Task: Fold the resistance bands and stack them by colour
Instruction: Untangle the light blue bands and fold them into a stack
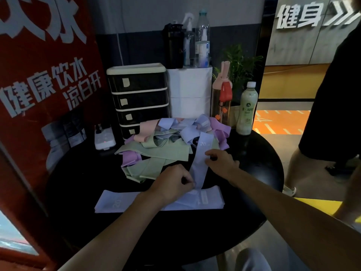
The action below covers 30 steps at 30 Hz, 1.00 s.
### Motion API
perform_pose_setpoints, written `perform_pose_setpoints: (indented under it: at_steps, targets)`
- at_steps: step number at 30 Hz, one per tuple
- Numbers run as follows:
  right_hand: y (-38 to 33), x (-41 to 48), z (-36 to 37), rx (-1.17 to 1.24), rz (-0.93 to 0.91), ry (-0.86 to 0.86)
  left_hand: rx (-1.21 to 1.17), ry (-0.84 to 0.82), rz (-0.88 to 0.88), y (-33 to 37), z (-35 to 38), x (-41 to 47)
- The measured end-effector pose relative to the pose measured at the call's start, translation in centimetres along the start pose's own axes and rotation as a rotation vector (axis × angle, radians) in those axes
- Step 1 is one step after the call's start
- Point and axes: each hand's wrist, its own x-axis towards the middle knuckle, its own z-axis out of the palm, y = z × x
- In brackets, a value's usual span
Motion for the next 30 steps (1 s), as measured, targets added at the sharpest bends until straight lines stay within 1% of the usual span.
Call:
perform_pose_setpoints:
  at_steps: [3, 7, 10, 12, 15, 17, 20, 23, 25, 28, 30]
  targets:
    - [-0.1, 0.4, 0.4, 0.127, -0.017, 0.032, 0.009, -0.016, 0.01, 0.0, -0.2, 0.3]
    - [-0.8, -0.2, 0.4, 0.379, -0.124, 0.109, 0.01, 0.001, -0.013, 0.3, -0.7, 0.4]
    - [-2.5, -1.1, -0.7, 0.457, -0.222, 0.199, -0.015, 0.131, -0.011, 0.9, -2.2, 0.8]
    - [-3.7, -1.7, -1.6, 0.48, -0.305, 0.251, -0.009, 0.244, 0.049, 1.7, -3.6, 1.2]
    - [-5.5, -2.6, -2.8, 0.488, -0.402, 0.268, -0.042, 0.372, 0.131, 3.0, -6.4, 1.8]
    - [-6.6, -3.2, -3.6, 0.468, -0.49, 0.268, -0.073, 0.415, 0.183, 3.6, -8.4, 1.9]
    - [-8.0, -4.3, -4.6, 0.455, -0.611, 0.269, -0.028, 0.356, 0.214, 4.3, -11.0, 1.9]
    - [-9.1, -5.3, -5.1, 0.481, -0.66, 0.234, -0.02, 0.219, 0.207, 4.7, -13.1, 1.6]
    - [-9.6, -6.0, -5.3, 0.517, -0.674, 0.202, 0.011, 0.16, 0.213, 4.8, -13.8, 1.1]
    - [-10.2, -6.8, -5.4, 0.552, -0.686, 0.16, -0.018, 0.146, 0.192, 5.0, -13.9, 0.2]
    - [-10.6, -7.3, -5.5, 0.572, -0.706, 0.129, -0.091, 0.149, 0.149, 5.0, -13.8, -0.3]
